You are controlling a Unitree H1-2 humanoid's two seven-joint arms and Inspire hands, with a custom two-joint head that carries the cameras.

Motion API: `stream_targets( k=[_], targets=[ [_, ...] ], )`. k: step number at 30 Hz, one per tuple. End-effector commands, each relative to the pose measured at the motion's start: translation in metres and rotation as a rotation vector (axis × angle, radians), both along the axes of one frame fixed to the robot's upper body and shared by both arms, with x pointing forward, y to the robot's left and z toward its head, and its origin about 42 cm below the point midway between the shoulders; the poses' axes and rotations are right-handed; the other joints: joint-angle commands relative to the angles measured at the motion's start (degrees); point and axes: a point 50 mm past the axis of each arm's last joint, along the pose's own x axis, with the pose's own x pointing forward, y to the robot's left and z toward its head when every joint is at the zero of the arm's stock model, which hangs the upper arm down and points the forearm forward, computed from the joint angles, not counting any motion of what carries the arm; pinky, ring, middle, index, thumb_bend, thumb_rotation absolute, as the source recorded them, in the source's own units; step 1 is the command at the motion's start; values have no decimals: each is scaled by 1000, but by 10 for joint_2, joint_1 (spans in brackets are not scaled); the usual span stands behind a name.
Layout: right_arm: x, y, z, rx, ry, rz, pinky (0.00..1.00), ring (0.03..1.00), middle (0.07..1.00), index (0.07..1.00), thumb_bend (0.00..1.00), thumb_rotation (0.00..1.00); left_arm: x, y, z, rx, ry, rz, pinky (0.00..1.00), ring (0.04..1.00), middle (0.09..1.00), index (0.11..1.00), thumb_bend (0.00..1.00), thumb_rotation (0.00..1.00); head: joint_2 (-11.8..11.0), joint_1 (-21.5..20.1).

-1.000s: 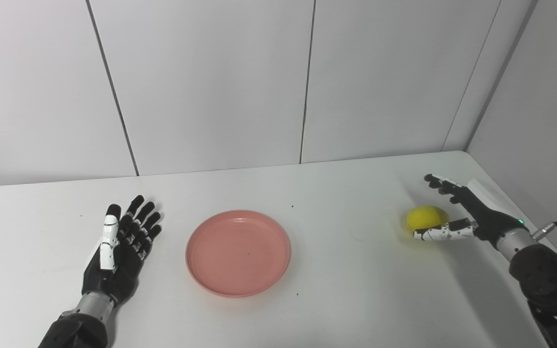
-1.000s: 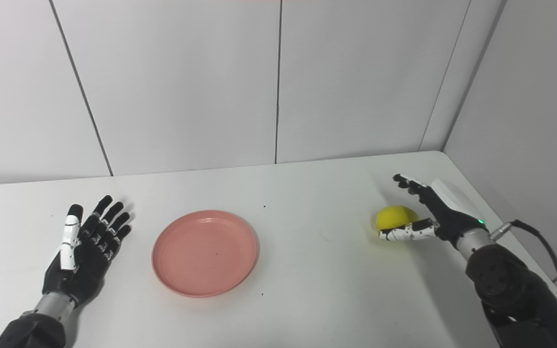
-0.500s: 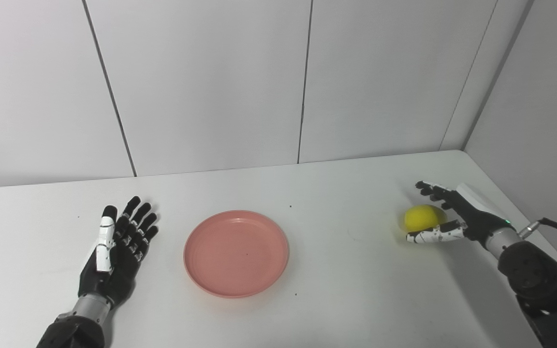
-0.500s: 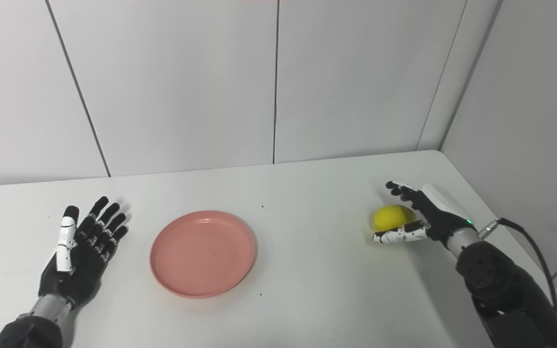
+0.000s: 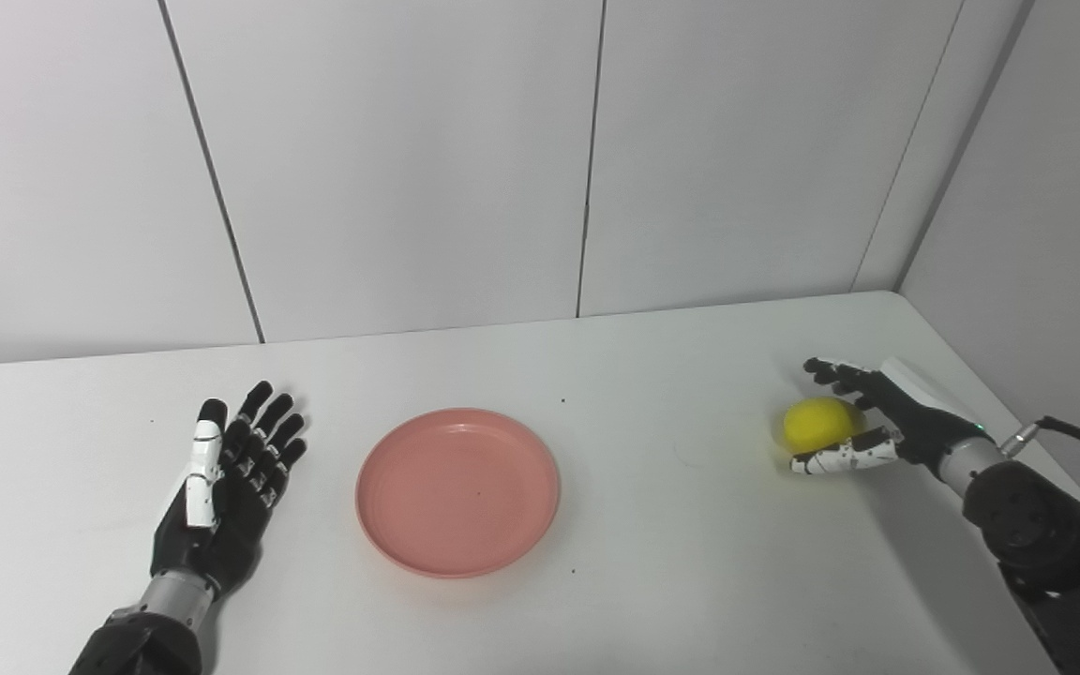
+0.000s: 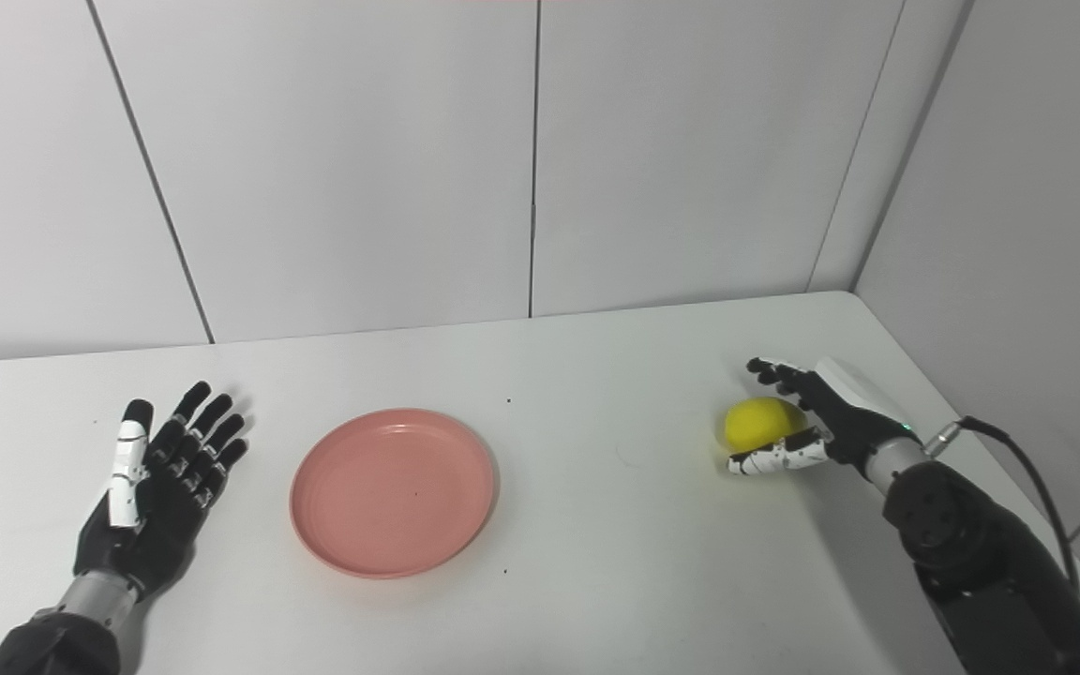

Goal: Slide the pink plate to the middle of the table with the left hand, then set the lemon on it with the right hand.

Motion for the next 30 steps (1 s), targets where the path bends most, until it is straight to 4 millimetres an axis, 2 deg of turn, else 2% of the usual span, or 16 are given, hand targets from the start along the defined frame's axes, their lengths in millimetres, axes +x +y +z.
stream_targets(
  k=[1,17,22,27,29,30],
  targets=[
    [10,-6,31,-48,-100,30,822,858,863,860,1000,267,2,3,6,17,-7,-1,1000,975,978,968,567,1000,0,0],
    [17,-10,26,-47,-92,35,778,805,810,814,931,198,0,3,6,11,-4,1,1000,972,975,966,570,1000,1,4],
    [18,-12,22,-56,-113,52,729,764,780,787,875,157,0,2,6,12,-6,-6,1000,975,978,971,577,1000,2,4],
    [19,-12,20,-63,-125,52,666,707,734,737,769,80,0,1,7,10,-7,-8,1000,975,977,969,578,1000,2,4],
    [20,-11,20,-71,-124,48,661,703,731,733,763,77,0,1,7,11,-7,-8,1000,975,977,969,578,1000,2,4],
    [20,-11,20,-75,-124,47,623,665,702,721,738,70,0,1,7,12,-7,-9,1000,976,977,970,579,1000,2,4]
  ],
)
